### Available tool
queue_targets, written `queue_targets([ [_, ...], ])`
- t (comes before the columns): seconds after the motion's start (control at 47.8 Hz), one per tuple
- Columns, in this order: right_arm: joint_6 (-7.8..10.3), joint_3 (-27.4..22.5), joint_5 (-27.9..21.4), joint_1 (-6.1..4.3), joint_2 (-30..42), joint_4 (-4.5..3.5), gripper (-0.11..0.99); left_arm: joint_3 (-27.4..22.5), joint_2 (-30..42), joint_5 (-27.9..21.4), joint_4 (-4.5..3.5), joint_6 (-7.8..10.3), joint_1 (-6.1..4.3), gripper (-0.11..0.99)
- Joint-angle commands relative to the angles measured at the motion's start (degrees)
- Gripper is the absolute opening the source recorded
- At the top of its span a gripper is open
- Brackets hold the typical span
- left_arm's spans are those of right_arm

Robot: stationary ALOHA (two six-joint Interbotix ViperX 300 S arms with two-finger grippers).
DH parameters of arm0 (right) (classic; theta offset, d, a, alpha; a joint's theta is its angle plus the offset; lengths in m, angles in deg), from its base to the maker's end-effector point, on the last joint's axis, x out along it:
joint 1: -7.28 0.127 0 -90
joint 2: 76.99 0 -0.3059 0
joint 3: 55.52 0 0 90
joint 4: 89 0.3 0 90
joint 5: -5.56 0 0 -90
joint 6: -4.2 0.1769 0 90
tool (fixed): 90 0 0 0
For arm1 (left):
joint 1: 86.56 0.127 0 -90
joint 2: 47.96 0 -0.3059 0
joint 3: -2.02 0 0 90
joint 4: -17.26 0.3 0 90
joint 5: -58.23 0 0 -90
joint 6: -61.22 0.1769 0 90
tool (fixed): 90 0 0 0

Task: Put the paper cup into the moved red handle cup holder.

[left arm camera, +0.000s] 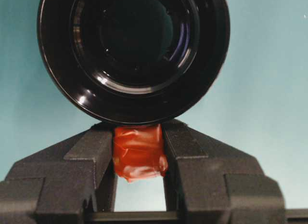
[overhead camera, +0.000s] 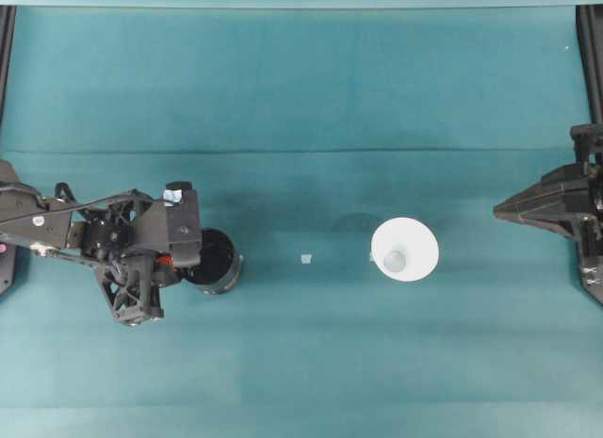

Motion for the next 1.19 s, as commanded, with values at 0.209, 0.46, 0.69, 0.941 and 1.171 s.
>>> queue_targets([
  [0.209, 0.44, -0.35, 0.26, 0.0, 0.44, -0.09, -0.11, -10.46, -8.09, -13.54, 0.18, 4.57, 1.14, 0.27],
  [0.46, 0.44, -0.44, 0.35, -0.09, 0.35, -0.09, -0.11, -15.29, -12.74, -22.5, 0.18, 6.94, 1.76, 0.27],
  [0.69, 0.44, -0.35, 0.26, -0.09, 0.35, -0.09, -0.11, -17.23, -11.51, -22.5, 0.18, 6.94, 2.11, 0.27],
  [0.941, 0.44, -0.35, 0.26, -0.09, 0.35, -0.09, -0.11, -24.43, -4.39, -22.59, 0.35, 8.26, 3.69, 0.27],
  [1.171, 0.44, -0.35, 0.26, -0.09, 0.18, -0.09, -0.11, -31.2, 4.31, -23.12, 0.35, 14.41, 3.96, 0.27],
])
